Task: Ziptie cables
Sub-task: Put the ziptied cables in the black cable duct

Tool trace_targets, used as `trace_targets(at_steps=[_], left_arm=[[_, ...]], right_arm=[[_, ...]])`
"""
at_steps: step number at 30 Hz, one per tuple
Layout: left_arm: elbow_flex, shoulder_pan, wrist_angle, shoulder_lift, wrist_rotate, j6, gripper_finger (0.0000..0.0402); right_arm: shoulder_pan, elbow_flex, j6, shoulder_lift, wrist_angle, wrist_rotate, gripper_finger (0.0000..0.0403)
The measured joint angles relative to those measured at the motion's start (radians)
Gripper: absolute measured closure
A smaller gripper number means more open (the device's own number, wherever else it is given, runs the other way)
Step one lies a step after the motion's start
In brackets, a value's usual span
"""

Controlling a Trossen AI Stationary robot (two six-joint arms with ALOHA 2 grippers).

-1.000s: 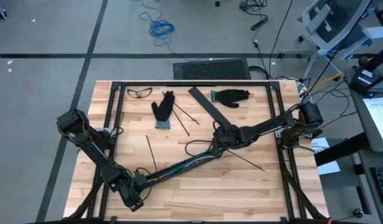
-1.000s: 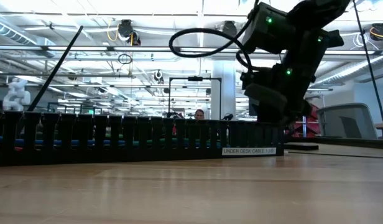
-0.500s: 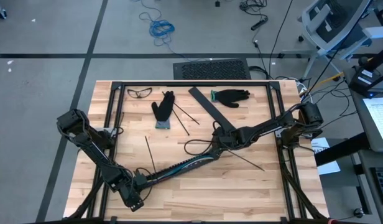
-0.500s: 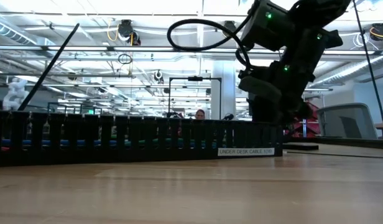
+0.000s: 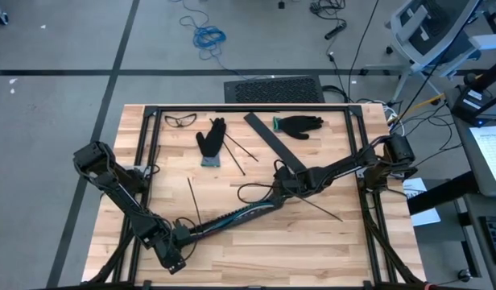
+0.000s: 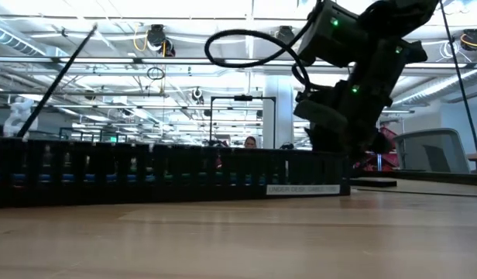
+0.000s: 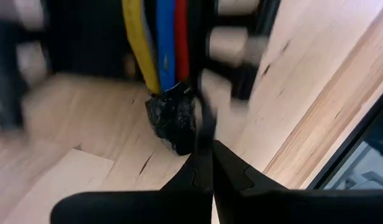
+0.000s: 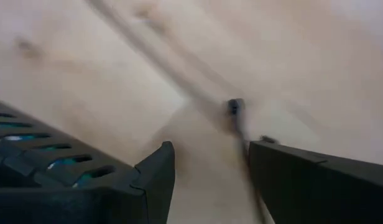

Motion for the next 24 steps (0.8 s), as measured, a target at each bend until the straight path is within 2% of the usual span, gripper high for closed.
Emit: trace_targets(at_steps=[12,19,24], left_arm=[[-0.001,0.106,-0.007,0.000,0.033,0.237,0.0401],[0.002,0.092,-0.033,-0.002,0.062,0.225,0.0401],[0.001,0.065,-0.055,-0.021,0.038,0.189,0.0401]], right_arm=[[0.000,-0.004,0.011,0.004,0.077,-0.016,0.0211],[0.000,-0.004,-0.018,0.004,0.077,-0.015,0.0211],[-0.001,-0.004,-0.085,0.005,0.080,0.005,0.0211]])
